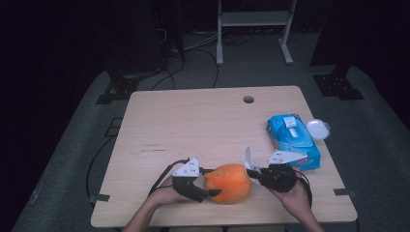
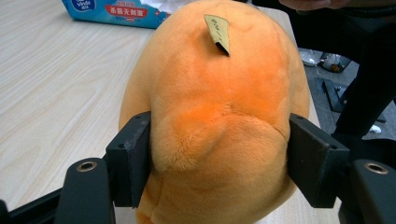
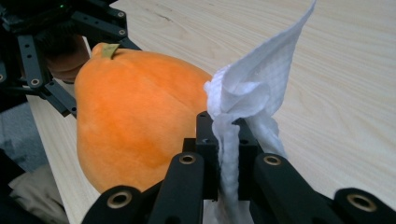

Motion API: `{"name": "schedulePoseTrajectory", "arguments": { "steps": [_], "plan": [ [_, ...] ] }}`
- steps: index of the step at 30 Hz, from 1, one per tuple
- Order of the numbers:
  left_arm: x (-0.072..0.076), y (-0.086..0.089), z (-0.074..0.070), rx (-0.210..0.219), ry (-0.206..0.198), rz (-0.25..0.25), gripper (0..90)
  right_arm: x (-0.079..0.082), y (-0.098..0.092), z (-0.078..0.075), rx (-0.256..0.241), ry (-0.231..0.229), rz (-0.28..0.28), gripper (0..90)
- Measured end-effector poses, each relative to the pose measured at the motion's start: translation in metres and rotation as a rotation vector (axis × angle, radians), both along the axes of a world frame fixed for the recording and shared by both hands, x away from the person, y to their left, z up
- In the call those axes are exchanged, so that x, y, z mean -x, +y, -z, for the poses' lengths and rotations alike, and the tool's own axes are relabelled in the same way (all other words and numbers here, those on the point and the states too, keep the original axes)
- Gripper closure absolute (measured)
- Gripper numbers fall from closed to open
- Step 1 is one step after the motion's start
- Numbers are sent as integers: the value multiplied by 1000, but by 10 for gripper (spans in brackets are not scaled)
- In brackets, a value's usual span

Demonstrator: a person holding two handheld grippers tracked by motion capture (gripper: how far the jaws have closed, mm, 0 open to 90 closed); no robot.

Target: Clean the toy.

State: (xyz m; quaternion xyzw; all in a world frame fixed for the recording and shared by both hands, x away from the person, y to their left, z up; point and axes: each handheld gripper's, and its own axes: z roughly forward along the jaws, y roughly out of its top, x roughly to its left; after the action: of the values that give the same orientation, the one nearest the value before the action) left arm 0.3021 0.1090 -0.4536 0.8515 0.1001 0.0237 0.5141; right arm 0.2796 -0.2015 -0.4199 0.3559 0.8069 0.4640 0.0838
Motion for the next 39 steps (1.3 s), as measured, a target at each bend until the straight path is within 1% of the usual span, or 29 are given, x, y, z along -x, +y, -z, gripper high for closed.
{"name": "schedulePoseTrajectory", "arguments": {
  "steps": [2, 3, 4, 5, 6, 7, 10, 11, 12, 13, 14, 15, 16, 19, 20, 21, 22, 23, 24, 25, 27, 28, 29, 30, 31, 32, 35, 36, 39],
  "plan": [
    [0, 1, 0, 0, 5, 2, 303, 2, 0, -5, -20, -14, -2, 844],
    [0, 1, 0, 0, 5, 2, 303, 2, 0, -5, -20, -14, -2, 844],
    [-1, 1, 1, 1, 6, 2, 303, 4, 2, -9, -31, -30, -16, 841],
    [-1, 1, 1, 1, 6, 3, 303, 4, 2, -9, -31, -30, -16, 841],
    [0, 1, 0, 0, 6, 2, 303, 4, 5, -8, -8, -35, -22, 839],
    [0, 1, 0, 0, 6, 2, 302, 4, 5, -8, -8, -35, -22, 839],
    [0, -1, 0, -1, 3, -2, 302, -1, 2, 1, 17, -3, -4, 839],
    [0, -1, 0, -1, 3, -2, 302, -1, 2, 1, 17, -3, -4, 839],
    [0, -1, 0, -1, 3, -2, 302, -2, 1, 1, 6, 5, -2, 839],
    [0, 0, 0, 0, 3, -1, 302, -1, 1, 0, 9, 2, 4, 840],
    [0, 0, 1, -1, 4, 1, 302, 0, 3, -4, 14, -12, 13, 842],
    [0, 0, 1, -1, 4, 1, 301, 0, 3, -4, 14, -12, 13, 842],
    [0, 0, 1, -1, 3, 1, 301, 3, 6, -9, 1, -35, 3, 842],
    [0, 0, 1, -2, 2, 3, 301, 4, 9, -12, 2, -48, -10, 842],
    [0, 0, 1, -1, 2, 3, 301, 4, 10, -11, 10, -47, -12, 842],
    [0, 0, 1, -1, 2, 3, 301, 2, 10, -8, 14, -35, -18, 842],
    [0, -2, 1, -2, 2, 1, 300, -1, 8, -3, 13, -6, -19, 842],
    [0, -2, 1, -2, 2, 1, 300, -1, 8, -3, 13, -6, -19, 842],
    [0, -2, 1, -2, 2, 0, 300, -4, 6, 1, 22, 11, -9, 842],
    [0, -3, 0, -3, 0, 1, 300, -4, 4, 1, 26, 17, -2, 842],
    [1, -2, 1, -2, -2, 3, 300, -4, 3, 1, 32, 16, 2, 841],
    [1, 0, 1, -1, 1, 4, 300, -3, 2, -2, 29, 1, 10, 842],
    [1, 1, 1, -2, -1, 5, 299, -1, 3, -4, 16, -8, 7, 842],
    [1, 1, 1, -1, -1, 6, 299, 1, 5, -6, 15, -22, -5, 842],
    [1, 1, 1, -1, -1, 6, 298, 1, 5, -6, 15, -22, -5, 842],
    [1, 1, 1, -2, -3, 8, 299, 4, 8, -9, 18, -36, -18, 841],
    [1, 0, 1, -6, -4, 7, 298, 3, 10, -7, 32, -33, -27, 841],
    [1, -1, 1, -5, -5, 5, 298, 0, 7, -2, 36, -8, -19, 842],
    [2, -2, 1, -6, -9, 3, 298, -2, 4, 1, 42, 7, -7, 842]
  ]
}}
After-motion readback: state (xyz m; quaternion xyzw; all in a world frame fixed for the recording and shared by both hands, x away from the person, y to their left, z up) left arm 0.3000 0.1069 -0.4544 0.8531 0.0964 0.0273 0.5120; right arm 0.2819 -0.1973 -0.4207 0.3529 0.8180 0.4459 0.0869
